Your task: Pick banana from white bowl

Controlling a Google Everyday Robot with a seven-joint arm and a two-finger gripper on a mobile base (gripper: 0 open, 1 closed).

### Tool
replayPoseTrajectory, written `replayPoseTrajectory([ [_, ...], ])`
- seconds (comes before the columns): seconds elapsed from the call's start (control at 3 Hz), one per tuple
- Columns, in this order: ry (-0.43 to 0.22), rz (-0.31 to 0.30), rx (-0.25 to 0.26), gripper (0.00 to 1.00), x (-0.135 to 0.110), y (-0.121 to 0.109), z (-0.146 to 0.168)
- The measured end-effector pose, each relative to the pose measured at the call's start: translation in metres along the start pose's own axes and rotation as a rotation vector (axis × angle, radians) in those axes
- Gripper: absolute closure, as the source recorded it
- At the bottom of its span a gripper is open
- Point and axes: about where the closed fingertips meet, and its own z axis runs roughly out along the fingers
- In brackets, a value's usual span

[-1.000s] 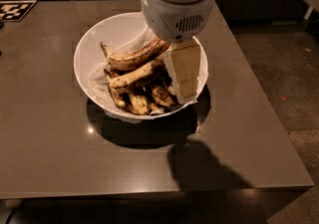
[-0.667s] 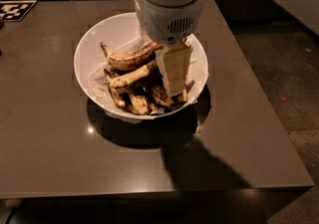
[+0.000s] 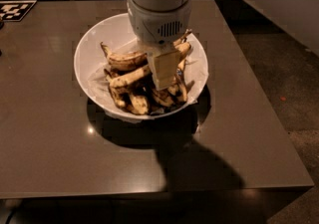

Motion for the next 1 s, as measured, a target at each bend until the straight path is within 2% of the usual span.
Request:
replayPoseTrajectory([
  [1.0,-0.002,-0.001,-0.068,0.42,-0.004,0.003,0.027],
])
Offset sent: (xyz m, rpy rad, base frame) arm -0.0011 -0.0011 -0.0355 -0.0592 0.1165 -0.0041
